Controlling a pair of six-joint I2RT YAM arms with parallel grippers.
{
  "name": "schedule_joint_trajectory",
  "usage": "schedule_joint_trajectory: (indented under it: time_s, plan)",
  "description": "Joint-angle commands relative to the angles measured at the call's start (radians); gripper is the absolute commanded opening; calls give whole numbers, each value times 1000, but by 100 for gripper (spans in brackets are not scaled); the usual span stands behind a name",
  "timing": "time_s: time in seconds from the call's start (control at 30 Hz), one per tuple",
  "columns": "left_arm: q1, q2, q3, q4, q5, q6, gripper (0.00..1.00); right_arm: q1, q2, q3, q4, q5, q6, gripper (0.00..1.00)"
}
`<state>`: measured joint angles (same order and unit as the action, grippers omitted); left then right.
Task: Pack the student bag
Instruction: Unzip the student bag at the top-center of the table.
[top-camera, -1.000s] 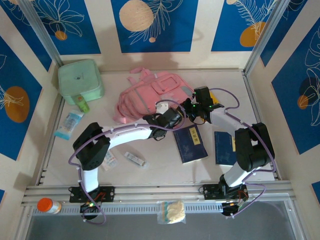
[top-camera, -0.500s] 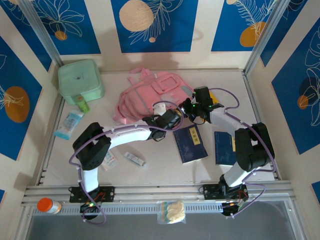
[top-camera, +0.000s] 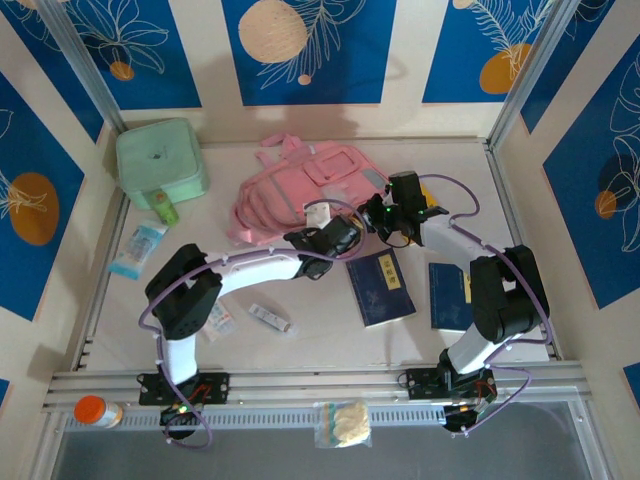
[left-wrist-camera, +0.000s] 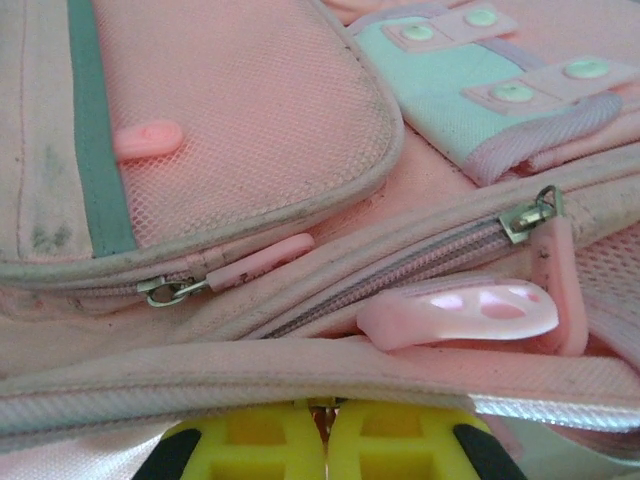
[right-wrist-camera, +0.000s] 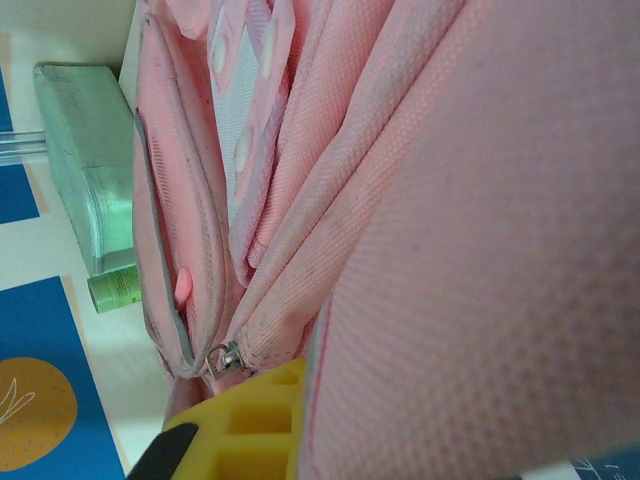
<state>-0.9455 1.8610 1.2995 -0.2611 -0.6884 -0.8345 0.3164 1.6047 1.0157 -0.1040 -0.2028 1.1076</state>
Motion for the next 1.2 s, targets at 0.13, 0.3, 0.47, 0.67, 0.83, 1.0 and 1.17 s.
schedule_joint_trajectory:
  time_s: [0.13,0.3,0.47,0.67,0.83,1.0,1.17]
  plan:
    - [53,-133,-105,7,37,86,0,-29,-43,55,-38,-115,-31,0]
    - [94,-200,-179,-52,171,116,0,-74,-12,102,-62,-160,-69,0]
    - [140,-238,-264,-72,289,172,0,-89,3,140,-83,-187,-86,0]
    - [157,-175,-250,0,349,187,0,-53,10,135,-59,-185,-64,0]
    - [157,-137,-226,50,267,186,11,-41,11,127,-55,-185,-53,0]
    - [159,-125,-228,104,203,155,17,-38,3,124,-54,-179,-50,0]
    - [158,-106,-222,144,190,138,19,-36,3,127,-55,-179,-48,0]
